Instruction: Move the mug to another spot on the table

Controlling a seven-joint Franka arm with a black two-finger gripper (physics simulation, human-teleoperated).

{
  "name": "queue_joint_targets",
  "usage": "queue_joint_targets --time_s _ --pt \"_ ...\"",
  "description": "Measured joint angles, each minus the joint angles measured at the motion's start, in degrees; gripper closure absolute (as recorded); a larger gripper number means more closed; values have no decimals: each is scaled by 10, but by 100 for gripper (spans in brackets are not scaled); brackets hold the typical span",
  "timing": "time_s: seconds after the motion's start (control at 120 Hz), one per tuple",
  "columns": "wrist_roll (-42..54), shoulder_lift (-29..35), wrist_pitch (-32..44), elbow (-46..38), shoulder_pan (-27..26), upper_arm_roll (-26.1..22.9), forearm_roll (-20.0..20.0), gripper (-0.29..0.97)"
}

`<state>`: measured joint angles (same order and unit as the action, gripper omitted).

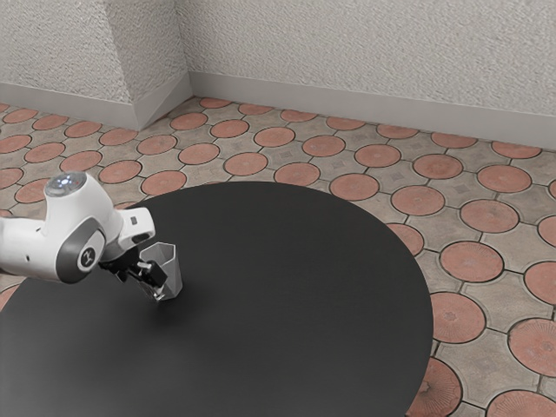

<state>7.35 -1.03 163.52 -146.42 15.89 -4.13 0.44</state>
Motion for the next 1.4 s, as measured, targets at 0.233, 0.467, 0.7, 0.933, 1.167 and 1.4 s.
queue_joint_targets --time_s 0.233,0.467,0.7,0.933,1.167,1.4 --pt "2 -23 11 1 -2 -1 -4 0" --pt "4 -20 17 2 -2 -1 -5 0" --pt "6 -21 19 3 -2 -1 -11 17" --pt "6 -21 19 5 -2 -1 -18 44" --pt "6 -15 20 7 -3 0 -18 57" --pt "6 10 21 12 -14 7 -18 61"
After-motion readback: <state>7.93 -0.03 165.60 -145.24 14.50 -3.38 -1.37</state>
